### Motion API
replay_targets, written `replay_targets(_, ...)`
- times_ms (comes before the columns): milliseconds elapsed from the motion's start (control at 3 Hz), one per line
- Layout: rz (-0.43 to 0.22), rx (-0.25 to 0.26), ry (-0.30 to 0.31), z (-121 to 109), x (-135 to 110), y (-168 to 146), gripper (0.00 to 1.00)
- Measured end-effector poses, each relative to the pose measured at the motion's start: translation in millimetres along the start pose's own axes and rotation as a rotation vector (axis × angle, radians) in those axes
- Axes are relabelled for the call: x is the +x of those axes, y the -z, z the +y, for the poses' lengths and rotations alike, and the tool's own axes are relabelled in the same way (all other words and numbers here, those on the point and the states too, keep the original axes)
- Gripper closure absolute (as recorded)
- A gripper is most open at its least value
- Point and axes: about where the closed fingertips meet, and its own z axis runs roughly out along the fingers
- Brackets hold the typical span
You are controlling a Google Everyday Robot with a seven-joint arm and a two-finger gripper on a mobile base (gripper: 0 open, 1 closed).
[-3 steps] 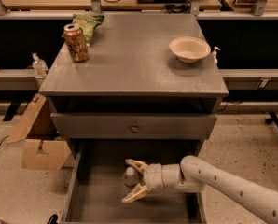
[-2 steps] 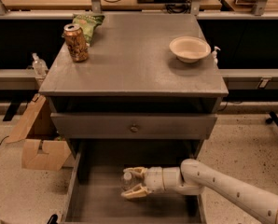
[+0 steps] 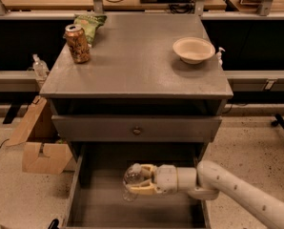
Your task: Pick water bottle from middle drawer and place on counter
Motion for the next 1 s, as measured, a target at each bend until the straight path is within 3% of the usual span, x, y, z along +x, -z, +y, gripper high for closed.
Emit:
replay_targets(333, -0.016, 0.053, -0.004, 18, -95, 37, 1.0)
replay_targets(667, 0.021, 0.136, -0.029, 13, -187, 79, 1.0)
replay_targets(1000, 0.13, 0.212, 0.013, -17, -287, 109, 1.0)
